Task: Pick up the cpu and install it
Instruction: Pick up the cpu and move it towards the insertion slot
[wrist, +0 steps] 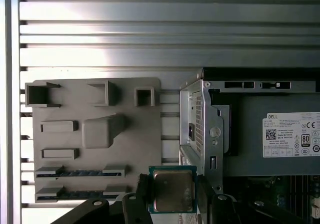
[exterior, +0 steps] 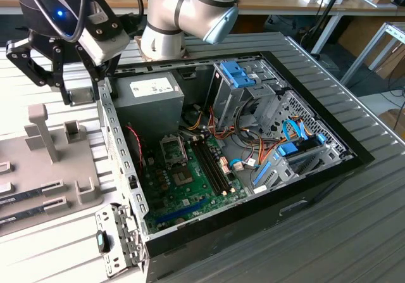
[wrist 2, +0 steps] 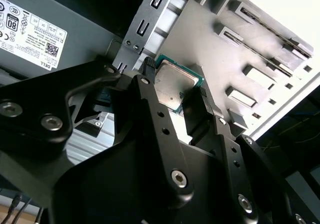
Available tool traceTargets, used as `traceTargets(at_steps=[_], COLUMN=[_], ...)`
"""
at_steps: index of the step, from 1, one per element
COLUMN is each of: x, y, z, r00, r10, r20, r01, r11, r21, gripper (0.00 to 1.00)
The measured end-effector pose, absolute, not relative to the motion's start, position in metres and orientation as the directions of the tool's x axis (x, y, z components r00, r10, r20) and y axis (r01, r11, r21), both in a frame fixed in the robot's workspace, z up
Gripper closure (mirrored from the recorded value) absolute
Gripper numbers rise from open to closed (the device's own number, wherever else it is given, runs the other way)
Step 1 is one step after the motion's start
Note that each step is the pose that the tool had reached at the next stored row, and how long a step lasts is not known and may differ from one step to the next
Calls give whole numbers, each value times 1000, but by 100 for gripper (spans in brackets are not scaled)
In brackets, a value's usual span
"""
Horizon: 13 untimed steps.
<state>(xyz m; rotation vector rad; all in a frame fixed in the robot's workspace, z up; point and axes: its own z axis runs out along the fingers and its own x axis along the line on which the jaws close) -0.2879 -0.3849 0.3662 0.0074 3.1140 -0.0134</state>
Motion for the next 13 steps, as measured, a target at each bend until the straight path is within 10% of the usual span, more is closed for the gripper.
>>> traceTargets(at_steps=[13], x=[-279], y=[-385], z=[365], r00=[-1000], r10=[5], r20=[-28], r01=[5], r11=[1000], r21=[-9], gripper=[53])
